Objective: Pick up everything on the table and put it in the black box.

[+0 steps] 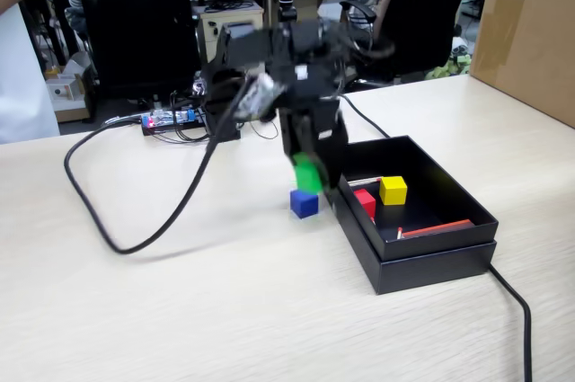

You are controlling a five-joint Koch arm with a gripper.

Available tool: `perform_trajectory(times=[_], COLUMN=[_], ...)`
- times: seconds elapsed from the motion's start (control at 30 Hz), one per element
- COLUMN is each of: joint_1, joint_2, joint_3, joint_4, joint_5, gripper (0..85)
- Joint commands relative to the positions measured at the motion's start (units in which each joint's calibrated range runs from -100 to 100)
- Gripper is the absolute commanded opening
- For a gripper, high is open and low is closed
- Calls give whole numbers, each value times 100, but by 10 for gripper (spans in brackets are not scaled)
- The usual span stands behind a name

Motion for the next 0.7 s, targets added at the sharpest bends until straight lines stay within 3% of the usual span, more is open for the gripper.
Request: perform_trajectory(times=[0.0,0.13,0.47,0.5,0.67], joint_1=[293,918,1206,1206,1177], joint_2=[-942,-564,1640,1881,1823], joint_3=[388,443,1023,969,942], joint_4=[-219,-219,-219,-227,-357], joint_5=[44,376,708,742,742], gripper=[72,74,80,189,310])
